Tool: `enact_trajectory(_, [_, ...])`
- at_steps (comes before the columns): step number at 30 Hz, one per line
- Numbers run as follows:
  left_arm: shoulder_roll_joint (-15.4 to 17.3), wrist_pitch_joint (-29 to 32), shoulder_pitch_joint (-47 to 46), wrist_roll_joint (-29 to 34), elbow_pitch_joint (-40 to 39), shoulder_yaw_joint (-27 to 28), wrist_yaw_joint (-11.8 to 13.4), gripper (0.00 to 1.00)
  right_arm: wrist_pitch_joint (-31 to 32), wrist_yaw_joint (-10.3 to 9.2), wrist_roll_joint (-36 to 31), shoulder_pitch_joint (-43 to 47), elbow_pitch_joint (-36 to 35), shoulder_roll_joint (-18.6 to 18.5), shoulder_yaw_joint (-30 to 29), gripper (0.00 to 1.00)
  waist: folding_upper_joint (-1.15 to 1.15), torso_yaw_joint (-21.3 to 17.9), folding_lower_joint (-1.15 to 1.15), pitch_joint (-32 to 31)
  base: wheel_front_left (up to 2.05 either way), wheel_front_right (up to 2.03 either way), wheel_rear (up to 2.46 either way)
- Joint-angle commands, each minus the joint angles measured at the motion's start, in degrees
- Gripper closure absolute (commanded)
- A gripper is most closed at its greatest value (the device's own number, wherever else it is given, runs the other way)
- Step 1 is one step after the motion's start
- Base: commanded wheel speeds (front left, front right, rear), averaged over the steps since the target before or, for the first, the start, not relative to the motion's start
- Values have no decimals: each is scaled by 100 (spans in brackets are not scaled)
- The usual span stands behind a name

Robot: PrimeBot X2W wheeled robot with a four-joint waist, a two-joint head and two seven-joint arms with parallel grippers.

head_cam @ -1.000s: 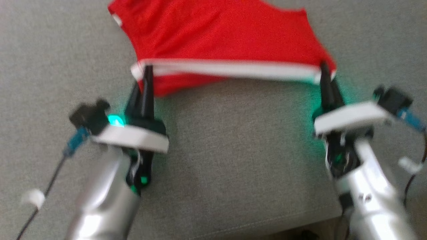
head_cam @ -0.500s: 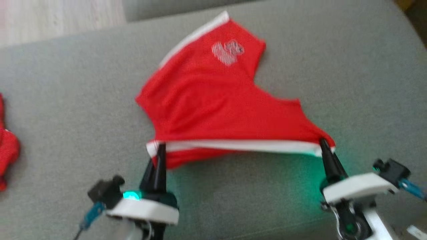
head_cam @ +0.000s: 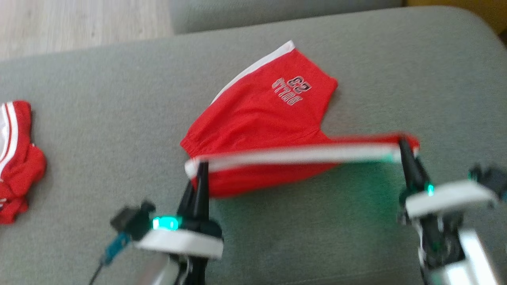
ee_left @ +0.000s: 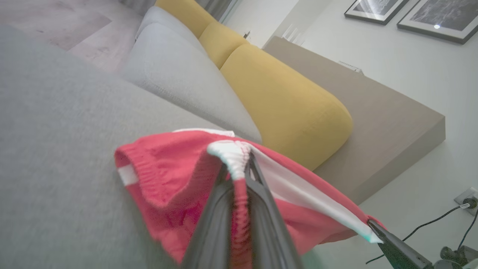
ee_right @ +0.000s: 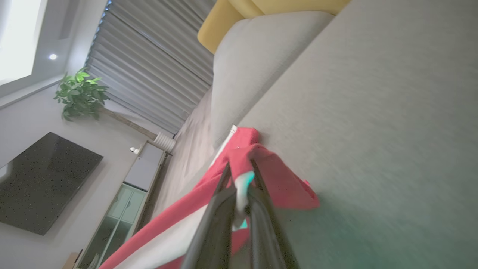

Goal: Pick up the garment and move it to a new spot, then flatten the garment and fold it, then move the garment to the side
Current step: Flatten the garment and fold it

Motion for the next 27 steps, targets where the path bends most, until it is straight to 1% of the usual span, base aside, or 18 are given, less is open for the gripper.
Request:
enact_trajectory(1, [-9,-38,-394,-27,-234,148,9,100,92,-4,-55,-529,-182,24,54,100,0,157,-1,230,0,0,0])
enact_trajectory(4, [-25,-38,-740,-111,-204,156,9,100,318,-4,-207,-1199,78,116,-25,100,0,285,-1,488,0,0,0])
enact_trajectory(7, [-37,-38,-1054,-208,-145,127,9,100,469,-4,-431,-1895,540,170,-149,100,0,423,-1,776,0,0,0])
enact_trajectory(10, [-42,-38,-1346,-328,-63,33,9,100,533,-4,-717,-2577,1067,195,-239,100,0,564,-1,1059,0,0,0])
enact_trajectory(11, [-42,-38,-1346,-328,-63,33,9,100,533,-4,-717,-2577,1067,195,-239,100,0,564,-1,1059,0,0,0])
enact_trajectory(12, [-43,-38,-1460,-369,-44,-36,9,100,526,-4,-823,-2790,1235,198,-258,100,0,611,-1,1152,0,0,0])
enact_trajectory(18, [-44,-38,-2156,-504,73,-355,9,100,339,-4,-1228,-3892,2062,205,-174,100,0,888,-1,1656,0,0,0])
enact_trajectory(22, [-45,-38,-2494,-599,177,-446,9,100,149,-4,-1385,-4465,2610,206,-70,100,0,976,-1,1862,0,0,0])
enact_trajectory(27, [-45,-38,-2689,-622,297,-452,9,100,-182,-4,-1568,-5045,3309,206,-25,100,0,1049,-1,2021,0,0,0])
